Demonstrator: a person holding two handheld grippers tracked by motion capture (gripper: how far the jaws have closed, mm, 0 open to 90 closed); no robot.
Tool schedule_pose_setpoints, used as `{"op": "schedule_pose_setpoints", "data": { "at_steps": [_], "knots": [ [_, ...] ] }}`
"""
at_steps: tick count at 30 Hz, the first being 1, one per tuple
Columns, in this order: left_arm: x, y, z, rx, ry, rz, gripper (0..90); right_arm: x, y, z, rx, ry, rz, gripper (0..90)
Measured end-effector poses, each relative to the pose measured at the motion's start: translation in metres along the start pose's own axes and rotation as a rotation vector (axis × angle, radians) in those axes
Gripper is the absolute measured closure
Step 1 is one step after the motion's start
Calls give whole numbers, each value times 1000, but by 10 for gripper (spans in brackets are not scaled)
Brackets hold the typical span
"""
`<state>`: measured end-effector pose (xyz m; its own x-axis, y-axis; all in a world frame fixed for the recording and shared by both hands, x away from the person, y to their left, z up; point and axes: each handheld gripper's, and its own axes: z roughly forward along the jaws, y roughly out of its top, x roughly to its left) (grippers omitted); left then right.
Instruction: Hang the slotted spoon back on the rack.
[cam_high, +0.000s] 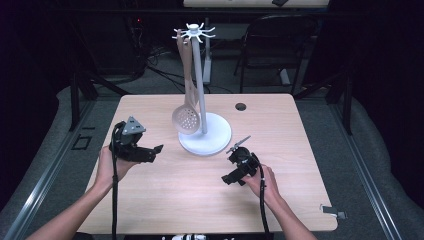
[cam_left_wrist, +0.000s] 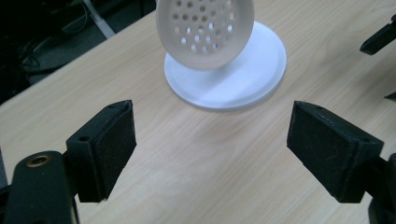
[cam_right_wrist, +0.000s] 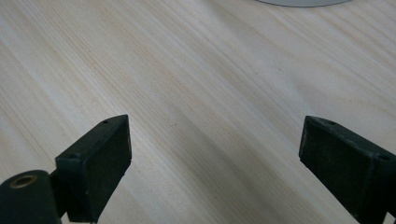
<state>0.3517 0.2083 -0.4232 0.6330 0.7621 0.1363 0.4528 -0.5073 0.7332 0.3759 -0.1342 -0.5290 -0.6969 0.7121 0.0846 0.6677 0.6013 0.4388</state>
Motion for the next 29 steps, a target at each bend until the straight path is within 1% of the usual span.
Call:
{"op": "schedule_pose_setpoints", "data": {
  "at_steps": [1, 3, 5, 9, 12, 13, 14, 15, 16, 17, 18, 22, 25, 26, 27, 28, 29],
  "knots": [
    [1, -6, 2, 7, 1, -12, 154, 0, 0, 0, 0, 0, 0, 90],
    [3, -14, 4, 16, -3, -30, 154, 0, 0, 0, 6, -10, -6, 90],
    [4, -21, 6, 24, -3, -41, 153, 0, 0, 0, 6, -9, -6, 90],
    [7, -37, 10, 43, -4, -78, 153, -1, 0, 0, 12, -13, -12, 91],
    [8, -47, 14, 56, 4, -91, 152, 0, 0, 1, 6, -19, -11, 92],
    [9, -51, 16, 67, -4, -103, 152, 0, -1, 2, 8, -18, -11, 92],
    [9, -55, 17, 68, -2, -114, 151, 0, -1, 2, 10, -19, -12, 92],
    [10, -58, 18, 69, -2, -117, 151, 0, -1, 3, -3, -23, -4, 92],
    [10, -60, 19, 71, 1, -122, 151, 0, -1, 3, -2, -23, -4, 92],
    [10, -64, 19, 66, -3, -140, 151, -1, -1, 2, 10, -24, -16, 92],
    [10, -67, 20, 65, -4, -153, 151, -1, -1, 2, 19, -26, -16, 92],
    [13, -74, 21, 70, -5, -172, 148, -1, -1, 3, 14, -24, -18, 92],
    [15, -78, 21, 65, 12, -177, 141, -1, -1, 3, 12, -31, -19, 92],
    [15, -79, 22, 66, 10, -179, 138, -1, -1, 3, 7, -26, -16, 91],
    [16, -81, 22, 76, 9, -175, 133, -1, -2, 4, -7, -19, -1, 90],
    [17, -83, 24, 78, 12, -181, 124, -1, -2, 3, -7, -33, -8, 90],
    [19, -84, 26, 88, 8, -184, 117, -2, -1, 1, -2, -35, -10, 90]
  ]
}}
